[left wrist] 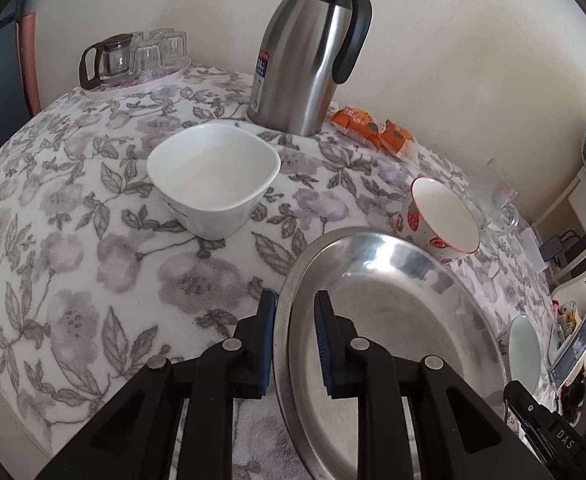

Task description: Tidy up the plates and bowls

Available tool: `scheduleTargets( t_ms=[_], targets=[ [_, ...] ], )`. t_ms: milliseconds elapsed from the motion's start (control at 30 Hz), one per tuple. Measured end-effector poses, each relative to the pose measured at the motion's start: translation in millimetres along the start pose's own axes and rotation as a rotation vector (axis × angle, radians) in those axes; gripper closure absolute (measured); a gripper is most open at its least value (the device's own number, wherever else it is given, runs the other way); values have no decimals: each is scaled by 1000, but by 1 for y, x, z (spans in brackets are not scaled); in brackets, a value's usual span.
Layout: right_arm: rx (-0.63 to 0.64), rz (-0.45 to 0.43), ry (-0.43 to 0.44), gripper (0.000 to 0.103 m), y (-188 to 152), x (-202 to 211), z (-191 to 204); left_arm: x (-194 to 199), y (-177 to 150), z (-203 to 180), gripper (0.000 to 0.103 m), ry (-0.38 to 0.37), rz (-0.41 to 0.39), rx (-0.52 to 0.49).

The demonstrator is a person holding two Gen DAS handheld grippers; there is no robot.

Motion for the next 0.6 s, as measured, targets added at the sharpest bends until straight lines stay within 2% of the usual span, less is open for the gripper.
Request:
scheduleTargets(
  t_ms=[300,600],
  targets=[
    [7,9,-9,93,-2,-6,1,-21,-6,12,83,28,80,22],
    [7,25,-7,93,-3,-8,2,-28,-8,14,83,24,104,18]
  ],
)
Point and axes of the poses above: each gripper's, at about its wrist camera, not at the fingertips, and x roughly against the way its jaws point, z to its left, y to its top, the point moved 1 cm from there along -x, roughly the way its jaws point, and after that the axes turned 12 degrees about x, right-handed, at the moved point
